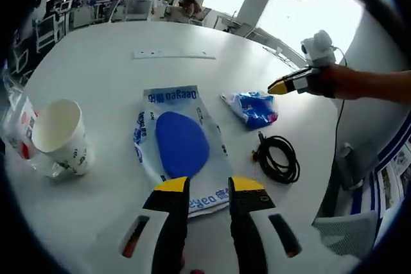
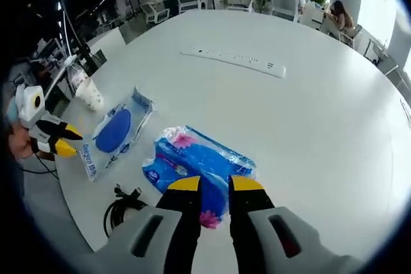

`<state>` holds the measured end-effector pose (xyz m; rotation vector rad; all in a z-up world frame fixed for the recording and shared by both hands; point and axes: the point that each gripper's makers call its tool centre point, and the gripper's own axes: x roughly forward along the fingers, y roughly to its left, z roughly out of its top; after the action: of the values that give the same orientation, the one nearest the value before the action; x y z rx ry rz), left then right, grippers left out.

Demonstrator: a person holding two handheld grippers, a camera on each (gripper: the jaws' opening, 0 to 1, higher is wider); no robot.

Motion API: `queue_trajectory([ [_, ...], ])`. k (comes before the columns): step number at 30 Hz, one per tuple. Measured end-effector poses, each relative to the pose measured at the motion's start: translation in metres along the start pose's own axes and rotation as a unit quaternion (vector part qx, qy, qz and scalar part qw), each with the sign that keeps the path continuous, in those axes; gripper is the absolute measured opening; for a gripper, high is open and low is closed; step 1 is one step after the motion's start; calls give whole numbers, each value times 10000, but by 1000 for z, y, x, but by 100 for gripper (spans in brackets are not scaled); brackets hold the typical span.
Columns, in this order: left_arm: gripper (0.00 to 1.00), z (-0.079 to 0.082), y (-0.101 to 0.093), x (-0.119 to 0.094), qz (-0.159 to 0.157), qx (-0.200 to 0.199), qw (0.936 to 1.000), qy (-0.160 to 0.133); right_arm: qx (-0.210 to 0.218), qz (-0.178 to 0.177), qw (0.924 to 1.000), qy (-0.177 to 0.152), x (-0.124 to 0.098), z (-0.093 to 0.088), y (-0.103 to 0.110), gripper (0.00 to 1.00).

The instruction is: Arrange the tabletop items into an orderly group along one side of the table until the central work area is clear of visible clutter.

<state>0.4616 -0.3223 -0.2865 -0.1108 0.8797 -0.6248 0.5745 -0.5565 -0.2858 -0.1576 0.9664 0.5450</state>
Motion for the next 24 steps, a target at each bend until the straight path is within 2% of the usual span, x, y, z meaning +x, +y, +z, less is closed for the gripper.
queue_trajectory([
  [12, 22, -27, 0, -13, 85, -297, 9995, -12, -404, 283, 9988, 62, 23, 21, 33, 14],
  [24, 21, -46, 7, -16, 233, -699, 9973, 35, -535, 514, 9972, 56, 43, 37, 57, 13],
])
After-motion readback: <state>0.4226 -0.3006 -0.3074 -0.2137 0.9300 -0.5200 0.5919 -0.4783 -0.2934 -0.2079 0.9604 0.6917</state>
